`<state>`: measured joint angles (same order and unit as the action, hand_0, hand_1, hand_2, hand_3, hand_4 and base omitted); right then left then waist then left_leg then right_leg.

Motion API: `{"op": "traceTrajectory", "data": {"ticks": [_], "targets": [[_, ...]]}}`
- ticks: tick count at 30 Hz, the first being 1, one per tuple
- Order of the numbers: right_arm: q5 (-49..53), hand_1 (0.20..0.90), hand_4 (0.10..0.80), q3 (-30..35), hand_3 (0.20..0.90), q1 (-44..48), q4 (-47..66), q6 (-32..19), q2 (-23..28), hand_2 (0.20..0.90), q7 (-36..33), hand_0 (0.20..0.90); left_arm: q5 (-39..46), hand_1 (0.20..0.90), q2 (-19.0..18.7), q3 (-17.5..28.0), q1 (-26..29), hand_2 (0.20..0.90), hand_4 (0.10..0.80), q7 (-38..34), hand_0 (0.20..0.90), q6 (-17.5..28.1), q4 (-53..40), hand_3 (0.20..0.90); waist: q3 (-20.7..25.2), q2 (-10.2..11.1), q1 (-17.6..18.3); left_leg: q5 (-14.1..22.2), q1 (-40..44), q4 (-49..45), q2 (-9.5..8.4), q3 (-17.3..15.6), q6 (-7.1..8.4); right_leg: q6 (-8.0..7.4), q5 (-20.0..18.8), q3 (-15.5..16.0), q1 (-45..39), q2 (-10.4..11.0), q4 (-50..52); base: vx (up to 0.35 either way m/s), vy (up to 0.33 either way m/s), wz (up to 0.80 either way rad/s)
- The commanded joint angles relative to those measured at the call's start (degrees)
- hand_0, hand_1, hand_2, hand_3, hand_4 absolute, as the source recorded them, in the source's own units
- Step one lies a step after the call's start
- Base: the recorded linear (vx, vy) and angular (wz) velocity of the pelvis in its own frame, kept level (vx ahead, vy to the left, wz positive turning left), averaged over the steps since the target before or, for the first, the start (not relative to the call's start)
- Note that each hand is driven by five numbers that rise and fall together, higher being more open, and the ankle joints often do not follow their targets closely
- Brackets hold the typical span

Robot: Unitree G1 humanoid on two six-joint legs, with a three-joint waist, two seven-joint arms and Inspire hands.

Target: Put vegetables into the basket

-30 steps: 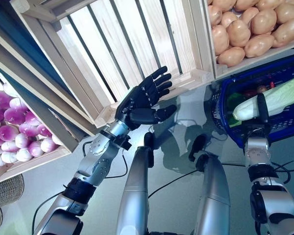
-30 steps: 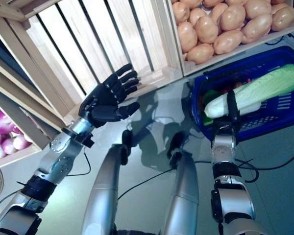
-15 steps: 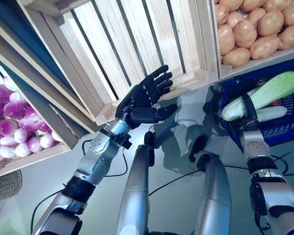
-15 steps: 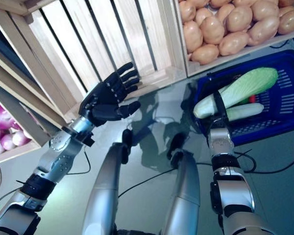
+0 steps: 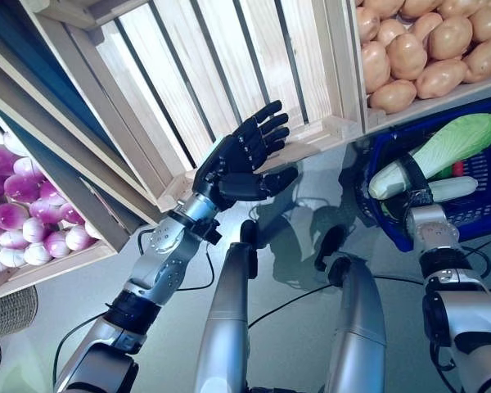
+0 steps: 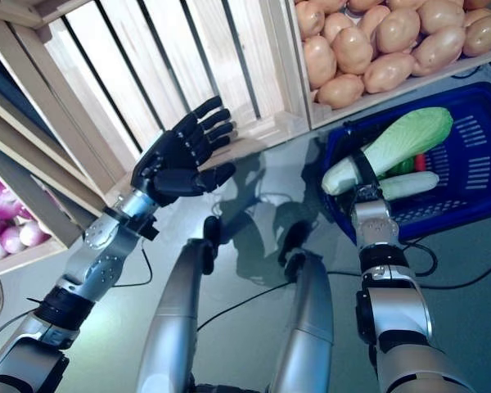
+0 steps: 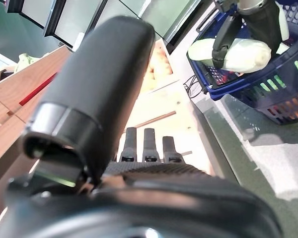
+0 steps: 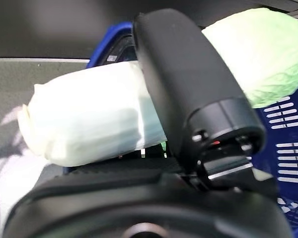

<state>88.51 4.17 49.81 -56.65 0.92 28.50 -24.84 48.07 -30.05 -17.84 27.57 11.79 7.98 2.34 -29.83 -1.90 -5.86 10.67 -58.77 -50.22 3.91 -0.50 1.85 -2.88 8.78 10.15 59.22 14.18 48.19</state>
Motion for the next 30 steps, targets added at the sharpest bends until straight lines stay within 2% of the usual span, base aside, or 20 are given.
{"op": "traceTrajectory", "data": {"ticks": [1, 2, 4, 5, 10, 18, 26, 30], "targets": [[-2.2, 0.9, 0.8, -0.3, 0.9, 0.0, 0.2, -1.2, 4.0, 0.9, -6.5, 0.9, 0.9, 0.9, 1.9, 1.1, 3.4, 0.9, 0.8, 1.1, 0.9, 6.1, -7.7, 0.9, 0.0, -2.8, -1.0, 0.0, 3.2, 5.3, -2.66, -0.5, -0.86, -0.11, 1.4, 0.8, -4.5, -1.0, 3.1, -0.077, 0.02, 0.01], [-3.0, 0.9, 0.8, 0.1, 0.9, 0.3, -0.5, -1.6, 4.0, 0.9, -7.2, 0.9, 1.1, 0.9, 1.9, 1.0, 3.5, 0.9, 0.8, 1.1, 0.9, 6.3, -7.6, 0.9, 0.0, -2.9, -1.0, -1.5, 2.4, 5.8, -2.52, -0.7, -1.11, 0.36, 0.2, 1.2, -3.7, -0.9, 2.7, -0.072, 0.017, 0.01], [-5.8, 0.9, 0.8, 0.3, 0.9, 0.6, -0.9, -3.1, 4.0, 0.9, -10.6, 0.9, 0.8, 0.9, 2.0, 0.8, 3.3, 0.9, 0.8, 1.0, 0.9, 6.5, -7.7, 0.9, 0.0, -2.9, -1.0, -0.7, 3.4, 6.1, -2.51, -0.6, -0.78, -0.09, 0.8, 0.8, -4.6, -1.2, 2.3, 0.0, 0.0, 0.0], [-6.8, 0.9, 0.8, 0.5, 0.9, 1.1, -0.9, -3.8, 4.0, 0.9, -12.4, 0.9, 0.9, 0.9, 2.0, 0.7, 3.6, 0.9, 0.8, 0.6, 0.9, 6.4, -7.9, 0.9, 0.0, -3.0, -1.0, -2.0, 2.9, 7.0, -2.39, -0.8, -0.94, 0.33, -0.4, 1.2, -4.2, -1.2, 1.2, 0.0, 0.0, 0.0], [-11.3, 0.9, 0.8, 1.3, 0.9, 2.5, -2.1, -6.6, 4.8, 0.9, -21.3, 0.9, 0.4, 0.9, 2.0, 0.2, 4.0, 0.9, 0.8, -0.3, 0.9, 7.2, -8.1, 0.9, 0.0, -3.1, -0.9, -2.7, 4.4, 9.4, -2.34, -1.1, -0.94, 0.41, -1.1, 1.2, -5.5, -1.8, -1.2, -0.021, 0.003, 0.0], [-18.0, 0.9, 0.8, 1.8, 0.9, 3.8, -5.0, -7.1, 6.8, 0.9, -31.5, 0.9, 0.2, 0.9, 1.9, -0.5, 4.1, 0.9, 0.8, -1.1, 0.9, 8.0, -8.5, 0.9, 0.0, -3.3, -0.5, -3.0, 7.6, 11.7, -2.28, -1.9, -1.07, 0.34, -1.8, 1.1, -8.6, -2.4, -4.2, -0.004, 0.012, -0.01], [-26.7, 0.9, 0.8, 1.3, 0.9, 2.4, -5.5, -10.0, 6.7, 0.9, -34.2, 0.9, 1.9, 0.9, 0.6, -0.2, 3.6, 0.9, 0.8, -0.7, 0.9, 8.8, -9.4, 0.9, 0.0, -2.9, -0.2, -3.5, 14.1, 15.4, -2.09, -2.8, -0.9, 0.23, -2.3, 1.9, -15.1, -2.7, -8.8, -0.012, 0.035, -0.02], [-33.7, 0.9, 0.8, 0.2, 0.9, 0.6, -3.9, -12.3, 5.5, 0.9, -33.3, 0.9, 2.8, 0.9, 0.6, -0.4, 3.3, 0.9, 0.8, -1.2, 0.9, 8.1, -8.3, 0.9, 0.0, -1.8, -0.2, -5.1, 21.1, 20.4, -2.13, -3.1, -0.43, -0.13, -3.3, 2.7, -22.9, -2.9, -14.7, -0.014, 0.066, -0.06]]}}
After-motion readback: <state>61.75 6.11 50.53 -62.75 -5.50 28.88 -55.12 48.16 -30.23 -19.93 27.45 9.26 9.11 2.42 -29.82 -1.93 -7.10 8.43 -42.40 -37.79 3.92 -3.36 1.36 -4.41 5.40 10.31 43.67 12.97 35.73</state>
